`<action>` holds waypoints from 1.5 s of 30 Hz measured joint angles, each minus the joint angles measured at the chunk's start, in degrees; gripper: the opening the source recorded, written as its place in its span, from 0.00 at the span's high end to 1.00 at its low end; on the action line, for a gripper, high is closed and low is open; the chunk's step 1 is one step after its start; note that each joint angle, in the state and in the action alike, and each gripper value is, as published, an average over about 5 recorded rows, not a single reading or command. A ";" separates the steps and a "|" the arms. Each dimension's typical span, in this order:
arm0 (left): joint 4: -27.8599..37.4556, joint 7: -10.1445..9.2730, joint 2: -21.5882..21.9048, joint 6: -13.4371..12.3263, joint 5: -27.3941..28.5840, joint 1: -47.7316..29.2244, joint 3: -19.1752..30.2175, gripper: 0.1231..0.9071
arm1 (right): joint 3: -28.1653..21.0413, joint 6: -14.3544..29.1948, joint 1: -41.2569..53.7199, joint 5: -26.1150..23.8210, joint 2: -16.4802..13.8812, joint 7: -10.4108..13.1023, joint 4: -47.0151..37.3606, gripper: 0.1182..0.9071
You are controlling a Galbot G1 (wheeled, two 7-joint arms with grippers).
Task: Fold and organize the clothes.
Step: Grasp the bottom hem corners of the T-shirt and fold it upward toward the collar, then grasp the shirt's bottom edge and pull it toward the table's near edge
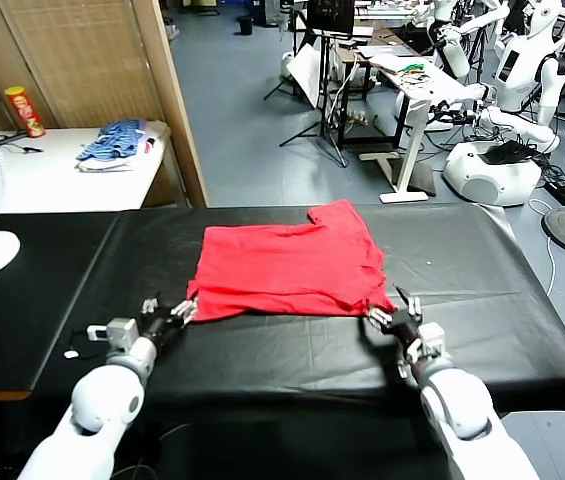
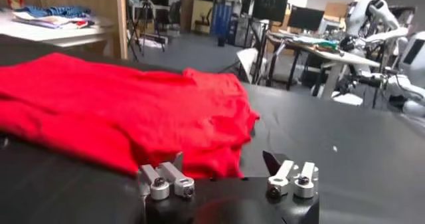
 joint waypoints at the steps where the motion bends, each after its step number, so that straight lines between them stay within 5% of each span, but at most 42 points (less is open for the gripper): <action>1: 0.12 0.04 -0.07 0.24 -0.60 0.01 -0.01 0.14 | 0.00 0.06 -0.06 -0.04 0.01 -0.02 -0.01 0.31; 6: 0.82 0.58 -0.30 0.66 -2.19 -0.01 -0.05 0.31 | -0.10 0.08 -0.05 -0.16 0.25 0.23 0.01 0.63; 10: 1.25 0.98 -0.27 0.70 -2.29 -0.01 0.01 0.59 | -0.25 -0.71 0.08 -0.12 0.33 1.05 0.55 0.90; 13: 1.81 0.80 -0.14 -0.02 -0.07 -0.06 0.39 0.80 | -0.24 -1.88 -0.21 0.48 -0.29 1.42 1.47 0.99; 18: 1.42 0.55 1.10 -1.51 7.09 0.93 1.12 1.00 | -0.20 -5.17 -1.69 1.70 -2.18 3.20 4.37 0.99; 37: -14.38 -0.04 9.06 0.45 9.16 16.27 -2.99 1.00 | 1.57 -12.20 -16.95 4.14 -5.11 7.64 17.62 0.98; 42: -17.29 -1.09 9.41 2.06 8.65 19.97 -4.09 0.99 | 3.36 -13.69 -20.07 4.51 -5.09 7.25 20.74 0.72; 45: -18.89 -1.85 9.15 3.33 8.58 21.75 -4.86 0.88 | 4.85 -15.00 -21.86 5.23 -5.37 7.12 23.24 0.53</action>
